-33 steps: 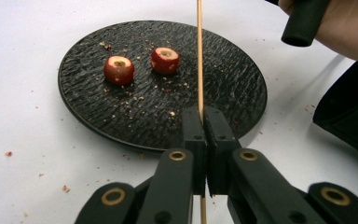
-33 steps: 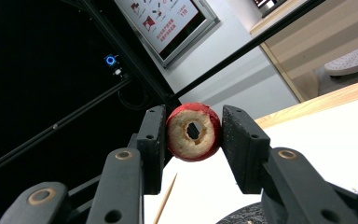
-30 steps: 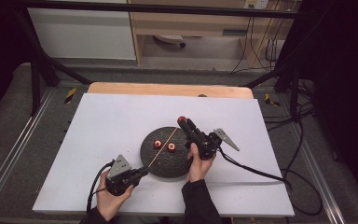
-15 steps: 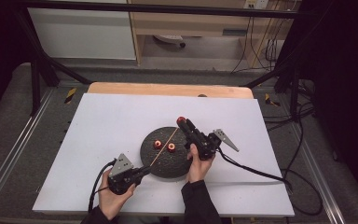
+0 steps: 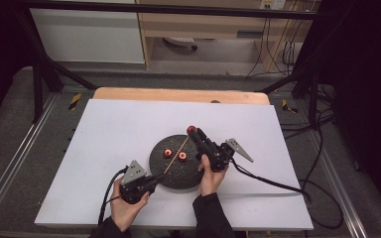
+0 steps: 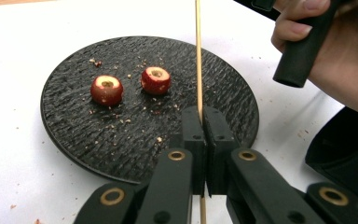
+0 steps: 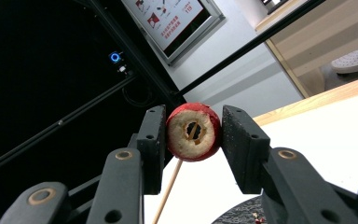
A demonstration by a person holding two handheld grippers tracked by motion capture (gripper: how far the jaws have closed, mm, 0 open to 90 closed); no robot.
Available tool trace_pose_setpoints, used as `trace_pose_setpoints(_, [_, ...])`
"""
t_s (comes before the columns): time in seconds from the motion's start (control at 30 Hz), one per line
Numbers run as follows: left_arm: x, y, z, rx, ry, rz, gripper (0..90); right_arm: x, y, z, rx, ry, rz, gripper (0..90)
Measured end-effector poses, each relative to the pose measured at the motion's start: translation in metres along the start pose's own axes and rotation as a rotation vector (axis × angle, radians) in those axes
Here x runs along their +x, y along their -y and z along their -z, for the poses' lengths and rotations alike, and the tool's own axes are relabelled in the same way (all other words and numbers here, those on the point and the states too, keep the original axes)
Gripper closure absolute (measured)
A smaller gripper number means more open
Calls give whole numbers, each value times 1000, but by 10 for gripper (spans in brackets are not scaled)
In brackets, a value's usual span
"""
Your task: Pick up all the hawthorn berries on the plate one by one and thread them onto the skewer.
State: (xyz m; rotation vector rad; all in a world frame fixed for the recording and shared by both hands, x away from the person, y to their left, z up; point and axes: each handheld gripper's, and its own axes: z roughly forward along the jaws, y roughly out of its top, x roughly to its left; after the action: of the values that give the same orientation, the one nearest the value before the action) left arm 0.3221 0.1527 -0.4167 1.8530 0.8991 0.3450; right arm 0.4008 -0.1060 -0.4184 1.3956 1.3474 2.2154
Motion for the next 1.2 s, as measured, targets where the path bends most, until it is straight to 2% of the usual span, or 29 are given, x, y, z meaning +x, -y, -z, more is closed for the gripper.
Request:
trace_pose_setpoints(0.23, [-2,-6,-5,-2,-2,12,887,0,4,1,20,-3,4,615])
trace_pose_setpoints(1.2, [-2,-42,-36,-2,0,-3,886,6,20,13,101,-25,34,615])
